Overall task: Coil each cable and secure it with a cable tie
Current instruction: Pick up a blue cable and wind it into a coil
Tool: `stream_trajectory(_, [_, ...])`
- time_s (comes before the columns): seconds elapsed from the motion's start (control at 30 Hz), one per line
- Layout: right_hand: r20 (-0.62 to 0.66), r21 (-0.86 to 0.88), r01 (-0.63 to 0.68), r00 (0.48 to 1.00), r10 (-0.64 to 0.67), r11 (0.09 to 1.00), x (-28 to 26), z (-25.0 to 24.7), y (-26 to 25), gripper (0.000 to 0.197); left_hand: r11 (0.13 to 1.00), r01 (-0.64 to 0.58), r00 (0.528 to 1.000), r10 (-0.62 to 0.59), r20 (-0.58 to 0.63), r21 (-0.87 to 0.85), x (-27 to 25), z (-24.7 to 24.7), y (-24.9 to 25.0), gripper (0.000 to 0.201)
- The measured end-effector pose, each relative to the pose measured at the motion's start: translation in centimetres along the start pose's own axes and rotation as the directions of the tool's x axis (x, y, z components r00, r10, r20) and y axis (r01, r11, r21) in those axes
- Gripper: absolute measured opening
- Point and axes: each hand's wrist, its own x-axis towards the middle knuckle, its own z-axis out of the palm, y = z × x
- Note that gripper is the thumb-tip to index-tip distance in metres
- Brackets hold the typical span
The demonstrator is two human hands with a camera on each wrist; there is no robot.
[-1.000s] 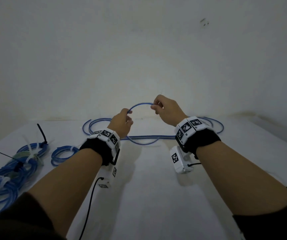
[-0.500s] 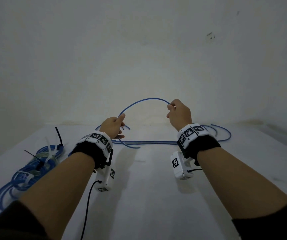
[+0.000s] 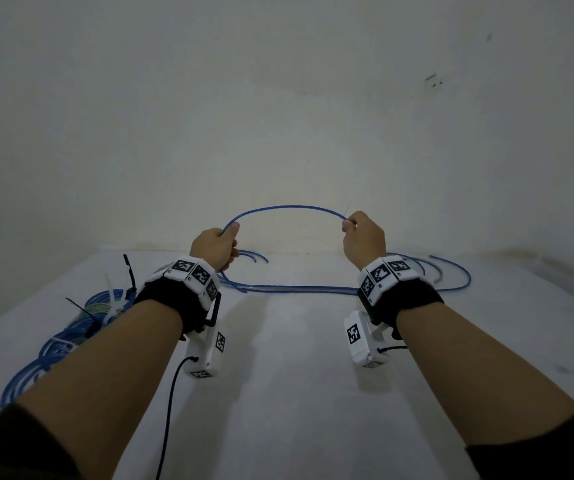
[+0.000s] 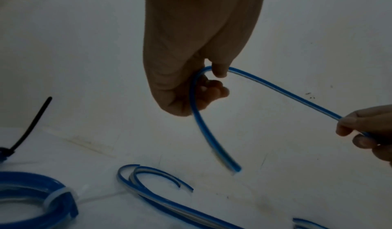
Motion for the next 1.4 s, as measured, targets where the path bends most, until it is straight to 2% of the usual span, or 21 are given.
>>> stream_trajectory(0.13, [0.006,-0.036,0.019,1.0,-0.019,0.999,-0.1,0.4,0.0,0.027,0.998,0.063,0.998,-0.063,-0.011,-0.02,0.0,-0.6,0.4,0.051])
stream_trajectory(0.23, [0.042,-0.088,0.033,0.999,-0.029,0.996,-0.2,0.8,0.1,0.028,0.955,0.091,0.996,-0.093,0.006,-0.282,0.3,-0.7,1.1,0.03])
stream_trajectory(0.3, [0.092,-0.118,0.051,0.995,-0.041,0.992,-0.3,1.0,0.1,0.028,0.935,0.042,0.999,-0.047,-0.007,-0.351,0.3,-0.6,1.4,0.016])
stream_trajectory(0.37, [0.151,-0.139,0.08,0.987,-0.059,0.987,-0.5,1.1,0.1,0.029,0.945,-0.049,0.997,0.027,-0.071,-0.323,0.2,-0.5,1.6,0.01])
stream_trajectory(0.5, [0.24,-0.159,0.123,0.967,-0.082,0.98,-0.9,1.4,-0.6,0.03,0.959,-0.203,0.964,0.161,-0.211,-0.196,0.0,-0.6,1.8,0.009])
stream_trajectory(0.6, [0.262,-0.156,0.149,0.959,-0.105,0.976,-1.0,1.7,-1.2,0.03,0.943,-0.262,0.946,0.209,-0.246,-0.204,0.0,-1.0,1.9,0.01])
stream_trajectory(0.8, [0.272,-0.165,0.16,0.956,-0.111,0.973,-1.2,2.1,-1.8,0.031,0.916,-0.26,0.957,0.203,-0.207,-0.307,-0.2,-1.5,2.1,0.017])
stream_trajectory(0.87, [0.283,-0.189,0.138,0.956,-0.081,0.972,-1.3,2.2,-1.7,0.03,0.937,-0.23,0.965,0.185,-0.187,-0.262,0.1,-1.6,1.8,0.02])
stream_trajectory(1.03, [0.335,-0.266,0.15,0.941,-0.055,0.952,-1.8,2.5,-1.4,0.029,0.984,-0.176,0.981,0.174,-0.085,-0.006,0.1,-1.8,1.0,0.033])
stream_trajectory(1.1, [0.345,-0.289,0.185,0.936,-0.078,0.939,-2.0,2.6,-1.5,0.028,0.988,-0.157,0.986,0.157,-0.056,0.006,0.1,-1.7,0.9,0.029])
stream_trajectory(1.2, [0.35,-0.29,0.2,0.932,-0.091,0.936,-2.1,2.8,-1.7,0.027,0.991,-0.106,0.993,0.102,-0.054,-0.076,0.0,-1.6,1.2,0.01])
stream_trajectory(1.23, [0.343,-0.285,0.197,0.935,-0.092,0.938,-2.0,2.8,-1.7,0.027,0.991,-0.102,0.994,0.098,-0.053,-0.091,0.0,-1.6,1.3,0.012])
stream_trajectory(1.3, [0.308,-0.278,0.193,0.946,-0.103,0.941,-2.0,2.9,-1.7,0.027,0.986,-0.136,0.99,0.133,-0.036,-0.1,-0.1,-1.5,1.3,0.018])
stream_trajectory(1.4, [0.288,-0.268,0.223,0.947,-0.143,0.937,-2.0,3.0,-1.6,0.022,0.969,-0.212,0.977,0.211,-0.026,-0.122,-0.5,-1.5,1.5,0.015])
